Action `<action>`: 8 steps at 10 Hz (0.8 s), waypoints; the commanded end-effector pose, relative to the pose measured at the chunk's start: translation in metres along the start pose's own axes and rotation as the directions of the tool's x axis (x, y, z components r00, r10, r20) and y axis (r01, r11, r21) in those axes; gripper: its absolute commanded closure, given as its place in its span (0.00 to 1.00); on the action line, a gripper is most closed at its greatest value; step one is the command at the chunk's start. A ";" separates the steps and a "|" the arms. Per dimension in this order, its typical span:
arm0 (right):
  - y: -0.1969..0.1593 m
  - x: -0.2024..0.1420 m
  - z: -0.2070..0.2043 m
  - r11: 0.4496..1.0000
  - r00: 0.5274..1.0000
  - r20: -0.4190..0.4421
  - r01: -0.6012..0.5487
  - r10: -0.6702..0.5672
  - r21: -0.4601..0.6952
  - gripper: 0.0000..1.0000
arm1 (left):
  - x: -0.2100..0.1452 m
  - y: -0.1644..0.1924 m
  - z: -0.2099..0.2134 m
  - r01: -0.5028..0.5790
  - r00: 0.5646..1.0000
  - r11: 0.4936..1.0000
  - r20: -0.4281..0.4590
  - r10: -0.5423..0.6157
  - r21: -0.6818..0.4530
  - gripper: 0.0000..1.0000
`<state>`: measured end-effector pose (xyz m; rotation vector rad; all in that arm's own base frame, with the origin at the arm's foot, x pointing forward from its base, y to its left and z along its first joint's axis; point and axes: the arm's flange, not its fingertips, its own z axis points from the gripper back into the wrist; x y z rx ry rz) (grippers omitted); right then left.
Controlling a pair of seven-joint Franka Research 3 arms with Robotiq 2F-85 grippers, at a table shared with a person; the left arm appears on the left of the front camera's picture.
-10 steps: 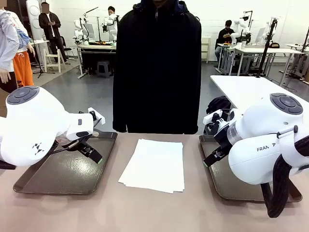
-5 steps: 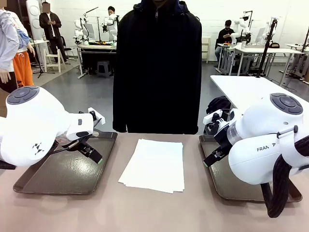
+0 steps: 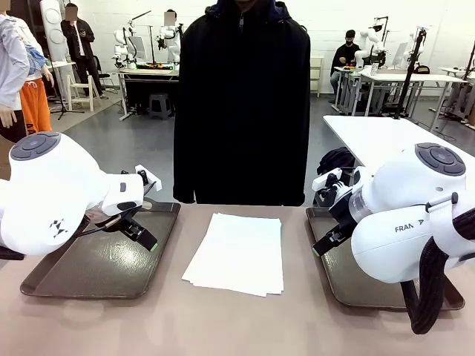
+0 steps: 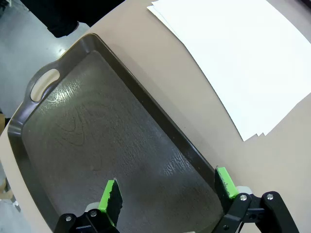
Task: Sort the A4 documents.
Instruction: Receive the A4 Paper.
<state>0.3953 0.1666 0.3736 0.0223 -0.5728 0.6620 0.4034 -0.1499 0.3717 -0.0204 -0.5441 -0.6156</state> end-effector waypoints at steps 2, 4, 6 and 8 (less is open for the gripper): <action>-0.012 -0.014 0.033 0.997 0.999 0.048 0.017 -0.020 0.076 0.00 | -0.020 0.020 0.021 -0.055 0.998 0.998 0.001 0.055 0.020 0.00; -0.031 -0.026 0.074 0.994 0.994 0.110 0.015 -0.028 0.110 0.00 | -0.043 0.046 0.058 -0.112 0.993 0.993 0.042 0.113 -0.021 0.00; -0.049 -0.038 0.102 0.988 0.993 0.120 -0.010 -0.009 0.156 0.00 | -0.057 0.071 0.090 -0.121 0.983 0.985 0.121 0.135 -0.122 0.00; -0.073 -0.053 0.123 0.978 0.982 0.172 0.038 -0.074 0.204 0.00 | -0.070 0.087 0.108 -0.107 0.968 0.972 0.200 0.150 -0.207 0.00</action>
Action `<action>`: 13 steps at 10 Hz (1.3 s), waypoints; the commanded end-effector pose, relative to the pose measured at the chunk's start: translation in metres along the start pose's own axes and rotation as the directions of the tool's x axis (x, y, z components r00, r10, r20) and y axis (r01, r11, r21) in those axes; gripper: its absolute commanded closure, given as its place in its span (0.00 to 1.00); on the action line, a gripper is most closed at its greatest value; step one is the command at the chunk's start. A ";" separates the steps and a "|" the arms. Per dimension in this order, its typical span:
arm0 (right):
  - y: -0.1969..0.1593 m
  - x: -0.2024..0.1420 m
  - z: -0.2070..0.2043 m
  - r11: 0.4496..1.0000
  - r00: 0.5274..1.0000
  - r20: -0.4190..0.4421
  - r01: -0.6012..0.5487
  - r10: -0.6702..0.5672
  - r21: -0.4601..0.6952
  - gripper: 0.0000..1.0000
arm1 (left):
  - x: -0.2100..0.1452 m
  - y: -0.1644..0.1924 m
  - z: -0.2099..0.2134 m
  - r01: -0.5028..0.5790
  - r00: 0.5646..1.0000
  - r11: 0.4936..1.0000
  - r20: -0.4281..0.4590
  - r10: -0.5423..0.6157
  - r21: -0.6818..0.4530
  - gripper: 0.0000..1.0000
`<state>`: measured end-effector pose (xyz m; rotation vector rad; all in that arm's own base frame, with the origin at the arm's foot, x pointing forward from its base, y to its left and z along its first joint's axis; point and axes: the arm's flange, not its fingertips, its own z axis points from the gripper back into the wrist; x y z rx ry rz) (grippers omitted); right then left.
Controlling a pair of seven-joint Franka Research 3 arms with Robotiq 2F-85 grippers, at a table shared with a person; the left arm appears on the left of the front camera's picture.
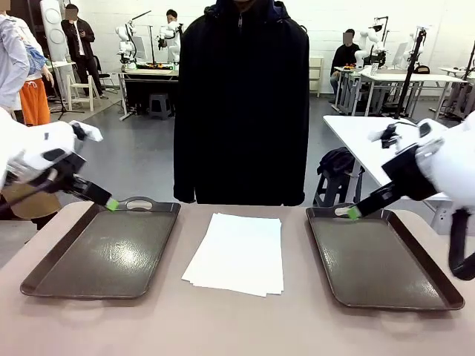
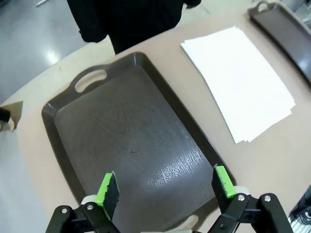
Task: Sort the A4 documents.
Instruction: Receive the A4 Paper.
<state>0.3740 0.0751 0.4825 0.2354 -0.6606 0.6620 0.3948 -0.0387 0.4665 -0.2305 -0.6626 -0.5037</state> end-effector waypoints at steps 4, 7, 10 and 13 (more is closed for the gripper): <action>-0.020 -0.056 0.053 0.992 0.978 0.206 0.003 -0.029 0.123 0.00 | -0.056 -0.004 0.030 0.011 0.991 0.984 0.135 0.013 -0.176 0.00; -0.036 -0.068 0.066 0.987 0.965 0.258 0.005 -0.048 0.164 0.00 | -0.055 -0.005 0.026 0.002 0.992 0.984 0.122 0.021 -0.178 0.00; -0.040 -0.073 0.063 0.977 0.967 0.251 -0.012 -0.043 0.214 0.00 | -0.056 -0.008 0.025 0.009 0.994 0.985 0.112 0.011 -0.172 0.00; -0.042 -0.078 0.070 0.986 0.973 0.222 0.029 -0.066 0.165 0.00 | -0.059 -0.006 0.024 0.012 0.995 0.986 0.100 0.004 -0.166 0.00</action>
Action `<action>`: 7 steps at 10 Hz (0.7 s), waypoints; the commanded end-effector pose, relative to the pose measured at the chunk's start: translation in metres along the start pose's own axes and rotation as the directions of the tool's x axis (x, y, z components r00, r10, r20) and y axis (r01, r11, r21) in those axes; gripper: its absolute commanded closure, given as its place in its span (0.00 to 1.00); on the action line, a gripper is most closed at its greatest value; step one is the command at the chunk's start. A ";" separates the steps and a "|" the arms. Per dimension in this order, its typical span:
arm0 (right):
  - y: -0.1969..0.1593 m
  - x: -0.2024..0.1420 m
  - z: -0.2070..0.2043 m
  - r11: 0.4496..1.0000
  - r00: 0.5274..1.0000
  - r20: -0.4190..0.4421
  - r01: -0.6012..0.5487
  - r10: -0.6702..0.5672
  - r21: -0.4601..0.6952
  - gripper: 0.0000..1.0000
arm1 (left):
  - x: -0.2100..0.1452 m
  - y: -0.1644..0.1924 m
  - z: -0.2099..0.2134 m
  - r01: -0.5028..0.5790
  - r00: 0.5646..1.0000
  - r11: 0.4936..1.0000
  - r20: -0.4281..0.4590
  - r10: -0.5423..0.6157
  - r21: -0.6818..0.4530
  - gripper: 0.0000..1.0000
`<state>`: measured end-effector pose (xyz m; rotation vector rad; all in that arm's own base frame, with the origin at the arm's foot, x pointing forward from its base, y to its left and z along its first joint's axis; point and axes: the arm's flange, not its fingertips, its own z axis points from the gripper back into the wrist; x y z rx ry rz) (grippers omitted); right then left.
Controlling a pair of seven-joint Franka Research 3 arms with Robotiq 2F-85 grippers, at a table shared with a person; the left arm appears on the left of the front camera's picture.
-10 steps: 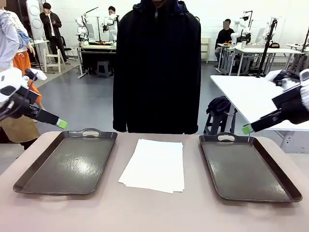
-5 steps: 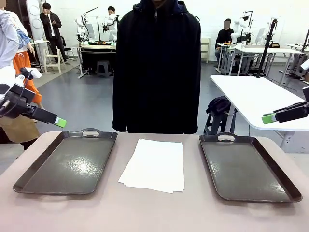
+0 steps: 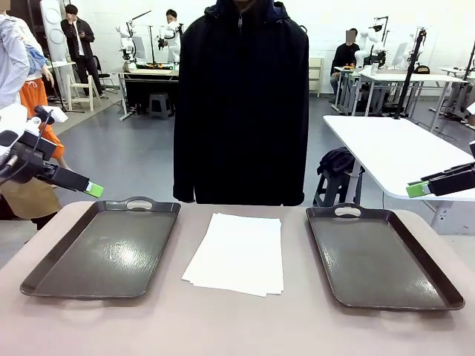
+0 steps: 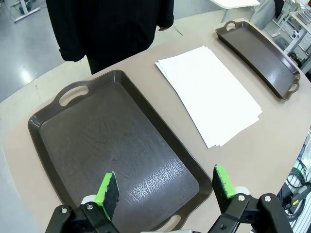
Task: Sort the A4 documents.
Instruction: Receive the A4 Paper.
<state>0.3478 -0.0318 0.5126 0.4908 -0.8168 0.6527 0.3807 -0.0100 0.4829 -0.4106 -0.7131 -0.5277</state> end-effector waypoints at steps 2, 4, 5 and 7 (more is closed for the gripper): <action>0.023 -0.034 -0.007 1.000 1.000 -0.011 -0.015 0.015 -0.019 0.00 | -0.047 -0.023 -0.007 0.033 0.999 0.999 -0.014 -0.033 -0.020 0.00; -0.001 -0.001 0.002 1.000 1.000 -0.004 0.003 -0.003 -0.008 0.00 | 0.000 0.000 -0.001 0.003 1.000 1.000 -0.003 -0.003 -0.001 0.00; -0.001 -0.001 0.002 1.000 1.000 -0.004 0.003 -0.003 -0.008 0.00 | 0.000 0.000 -0.001 0.003 1.000 1.000 -0.003 -0.003 -0.001 0.00; -0.001 -0.001 0.002 1.000 1.000 -0.004 0.003 -0.003 -0.008 0.00 | 0.000 0.000 -0.001 0.003 1.000 1.000 -0.003 -0.003 -0.001 0.00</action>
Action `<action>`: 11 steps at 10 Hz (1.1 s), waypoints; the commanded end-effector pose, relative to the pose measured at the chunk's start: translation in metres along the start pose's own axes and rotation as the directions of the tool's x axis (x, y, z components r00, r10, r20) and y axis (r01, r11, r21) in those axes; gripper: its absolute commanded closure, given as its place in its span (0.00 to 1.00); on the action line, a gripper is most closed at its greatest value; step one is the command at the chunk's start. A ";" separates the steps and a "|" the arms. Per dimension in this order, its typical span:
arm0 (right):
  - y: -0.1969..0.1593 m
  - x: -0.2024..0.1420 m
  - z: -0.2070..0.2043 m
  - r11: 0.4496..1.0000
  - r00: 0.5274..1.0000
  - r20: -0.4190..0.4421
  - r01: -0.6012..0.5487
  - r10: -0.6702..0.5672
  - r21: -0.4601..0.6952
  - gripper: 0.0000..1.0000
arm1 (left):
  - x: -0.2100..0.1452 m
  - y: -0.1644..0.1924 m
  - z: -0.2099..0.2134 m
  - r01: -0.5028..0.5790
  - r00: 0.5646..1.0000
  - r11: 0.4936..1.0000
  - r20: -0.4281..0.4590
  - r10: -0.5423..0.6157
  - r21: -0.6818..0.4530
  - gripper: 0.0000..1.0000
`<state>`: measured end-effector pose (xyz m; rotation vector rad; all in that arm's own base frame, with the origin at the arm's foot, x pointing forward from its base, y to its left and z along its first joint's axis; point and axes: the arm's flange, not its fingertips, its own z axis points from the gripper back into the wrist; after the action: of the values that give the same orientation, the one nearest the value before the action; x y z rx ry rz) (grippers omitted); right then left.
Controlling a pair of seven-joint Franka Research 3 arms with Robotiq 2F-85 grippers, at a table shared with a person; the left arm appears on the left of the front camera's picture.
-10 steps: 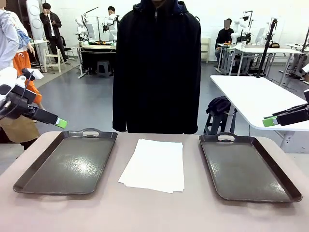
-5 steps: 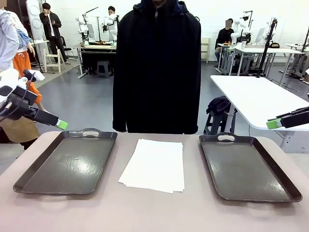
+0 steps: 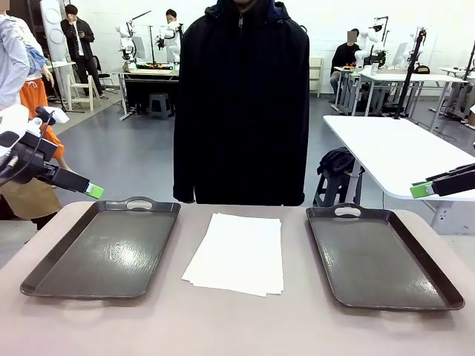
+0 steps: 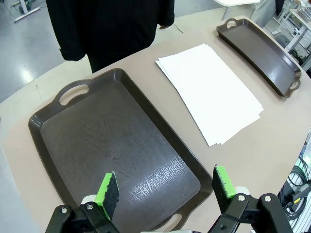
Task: Sort the A4 documents.
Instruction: Receive the A4 Paper.
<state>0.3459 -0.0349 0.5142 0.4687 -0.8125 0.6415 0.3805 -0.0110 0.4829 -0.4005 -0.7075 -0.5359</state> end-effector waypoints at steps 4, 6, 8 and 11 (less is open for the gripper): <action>-0.001 0.000 -0.002 1.000 1.000 0.006 -0.001 0.000 0.014 0.00 | 0.000 0.001 -0.001 -0.006 1.000 1.000 0.006 0.006 -0.006 0.00; -0.001 0.000 -0.002 1.000 1.000 0.006 -0.001 0.000 0.014 0.00 | 0.000 0.001 -0.001 -0.006 1.000 1.000 0.006 0.006 -0.006 0.00; -0.001 0.000 -0.002 1.000 1.000 0.006 -0.001 0.000 0.014 0.00 | 0.000 0.001 -0.001 -0.006 1.000 1.000 0.006 0.006 -0.006 0.00; -0.001 0.000 -0.002 1.000 1.000 0.006 -0.001 0.000 0.014 0.00 | 0.000 0.001 -0.001 -0.006 1.000 1.000 0.006 0.006 -0.006 0.00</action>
<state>0.3457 -0.0345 0.5143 0.4711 -0.8123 0.6404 0.3804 -0.0110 0.4832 -0.3995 -0.7079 -0.5355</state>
